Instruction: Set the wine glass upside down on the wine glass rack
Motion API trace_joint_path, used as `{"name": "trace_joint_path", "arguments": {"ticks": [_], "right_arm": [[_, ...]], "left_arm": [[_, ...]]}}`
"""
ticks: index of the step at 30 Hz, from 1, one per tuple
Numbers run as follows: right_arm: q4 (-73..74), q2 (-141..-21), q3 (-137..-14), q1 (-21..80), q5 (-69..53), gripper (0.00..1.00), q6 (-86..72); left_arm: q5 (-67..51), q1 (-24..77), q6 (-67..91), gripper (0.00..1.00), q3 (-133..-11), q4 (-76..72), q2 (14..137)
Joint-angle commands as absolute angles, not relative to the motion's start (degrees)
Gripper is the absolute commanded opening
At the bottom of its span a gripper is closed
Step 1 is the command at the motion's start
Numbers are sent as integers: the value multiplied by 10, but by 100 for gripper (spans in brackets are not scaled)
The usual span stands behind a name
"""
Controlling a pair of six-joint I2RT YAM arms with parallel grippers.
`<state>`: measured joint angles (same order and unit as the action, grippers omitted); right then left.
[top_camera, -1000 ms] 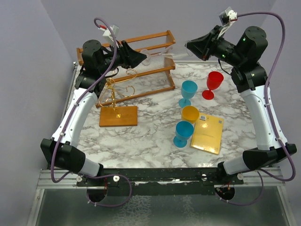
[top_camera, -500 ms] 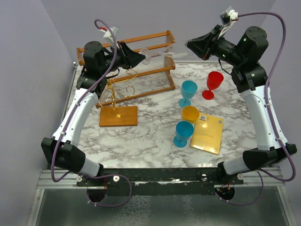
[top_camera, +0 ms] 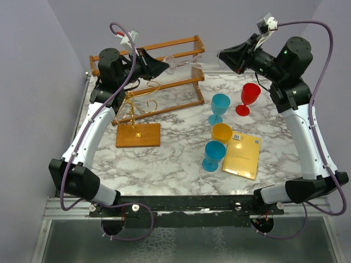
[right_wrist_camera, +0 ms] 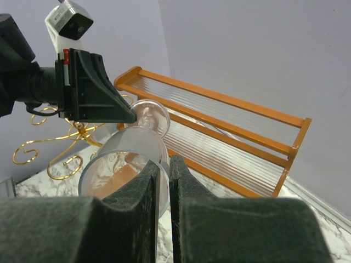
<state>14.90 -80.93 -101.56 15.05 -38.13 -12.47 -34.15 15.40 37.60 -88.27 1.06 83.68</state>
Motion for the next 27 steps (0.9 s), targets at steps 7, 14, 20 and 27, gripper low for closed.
{"name": "trace_joint_path", "arguments": {"ticks": [7,14,20,27], "right_arm": [[159,-768,-992,153,-341,21,-69],[189,-761,-997,153,-333,31,-48],[219,-749,-1005,153,-307,38,-11],[240,-733,-998,153,-291,45,24]], "left_arm": [[-348,155,326,0,-880,-32,806],[-345,146,295,0,-892,-12,791],[-330,126,264,0,-900,9,775],[-330,87,250,0,-907,22,754]]}}
